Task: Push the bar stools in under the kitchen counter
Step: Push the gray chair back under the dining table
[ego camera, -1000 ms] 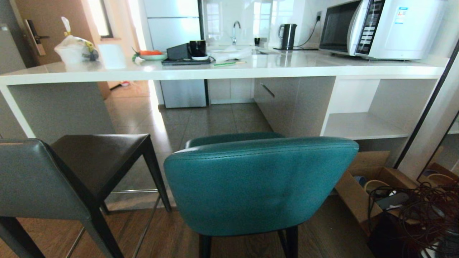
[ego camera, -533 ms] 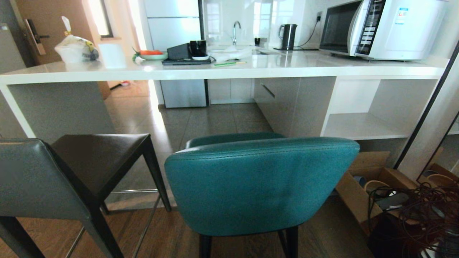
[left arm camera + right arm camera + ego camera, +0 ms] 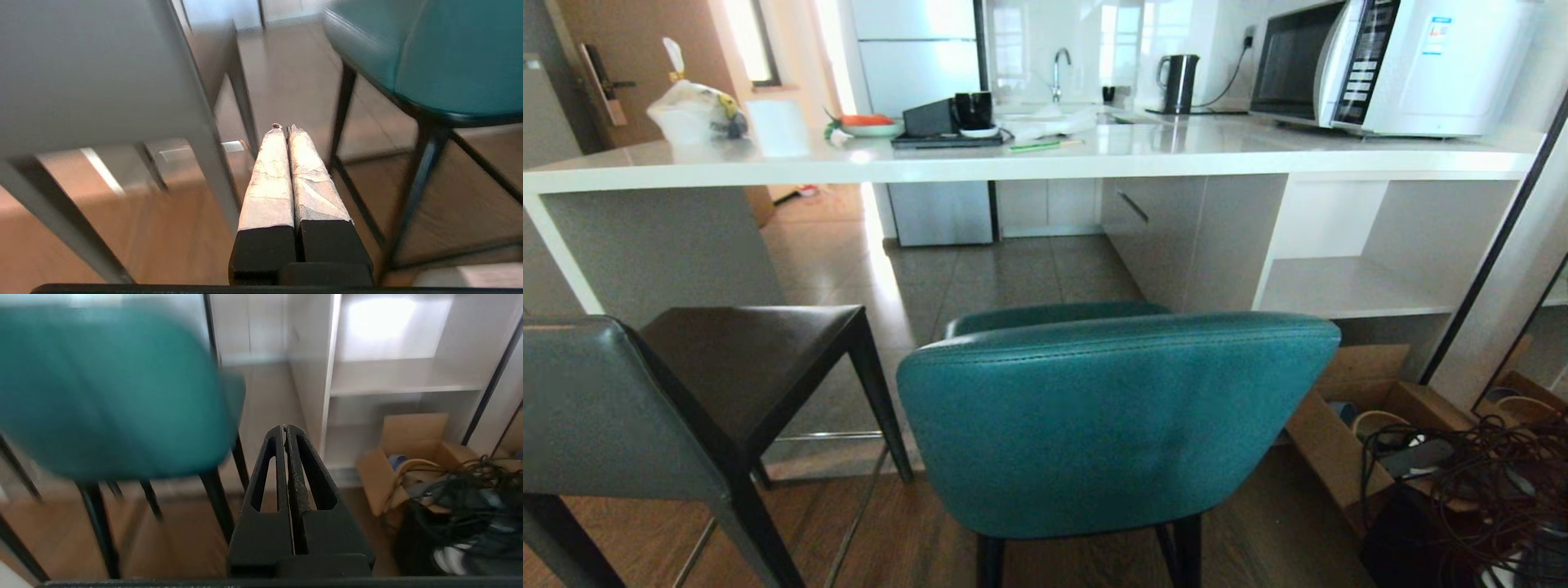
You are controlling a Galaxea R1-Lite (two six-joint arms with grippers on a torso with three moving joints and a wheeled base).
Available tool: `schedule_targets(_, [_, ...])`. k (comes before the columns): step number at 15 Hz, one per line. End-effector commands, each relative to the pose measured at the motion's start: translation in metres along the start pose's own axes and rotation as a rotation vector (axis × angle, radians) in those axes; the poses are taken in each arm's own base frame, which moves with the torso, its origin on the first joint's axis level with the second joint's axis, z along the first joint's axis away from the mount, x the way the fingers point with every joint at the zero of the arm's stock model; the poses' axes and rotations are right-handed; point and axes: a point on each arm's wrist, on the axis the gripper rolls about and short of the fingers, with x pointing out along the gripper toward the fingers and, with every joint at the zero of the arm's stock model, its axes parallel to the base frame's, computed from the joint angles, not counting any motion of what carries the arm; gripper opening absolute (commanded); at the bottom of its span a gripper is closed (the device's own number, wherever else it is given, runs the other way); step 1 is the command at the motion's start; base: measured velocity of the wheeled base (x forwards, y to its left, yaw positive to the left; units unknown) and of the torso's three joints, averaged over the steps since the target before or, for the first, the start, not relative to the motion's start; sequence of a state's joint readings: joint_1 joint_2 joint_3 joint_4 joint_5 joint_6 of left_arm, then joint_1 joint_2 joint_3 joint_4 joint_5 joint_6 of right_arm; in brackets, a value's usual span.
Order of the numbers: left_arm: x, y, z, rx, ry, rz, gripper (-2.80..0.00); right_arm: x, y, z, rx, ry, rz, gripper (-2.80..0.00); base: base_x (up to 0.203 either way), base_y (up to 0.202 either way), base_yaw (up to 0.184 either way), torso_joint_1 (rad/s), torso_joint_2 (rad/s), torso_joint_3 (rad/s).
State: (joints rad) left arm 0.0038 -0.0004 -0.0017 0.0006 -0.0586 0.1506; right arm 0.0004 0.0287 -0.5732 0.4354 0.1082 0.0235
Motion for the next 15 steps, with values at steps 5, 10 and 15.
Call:
schedule_targets(5, [0.0, 0.0, -0.003, -0.031, 0.014, 0.001, -2.8, 0.048, -0.006, -0.085, -0.059, 0.059, 0.042, -2.8, 0.0, 0.0, 0.0, 0.0, 0.0, 0.0])
schedule_targets(10, [0.0, 0.0, -0.003, -0.047, 0.014, 0.001, -2.8, 0.055, -0.01, -0.098, -0.152, 0.01, -0.058, -2.8, 0.0, 0.0, 0.0, 0.0, 0.0, 0.0])
schedule_targets(15, [0.0, 0.0, -0.003, -0.053, 0.015, 0.001, -2.8, 0.055, -0.01, -0.106, -0.083, 0.072, -0.086, -2.8, 0.0, 0.0, 0.0, 0.0, 0.0, 0.0])
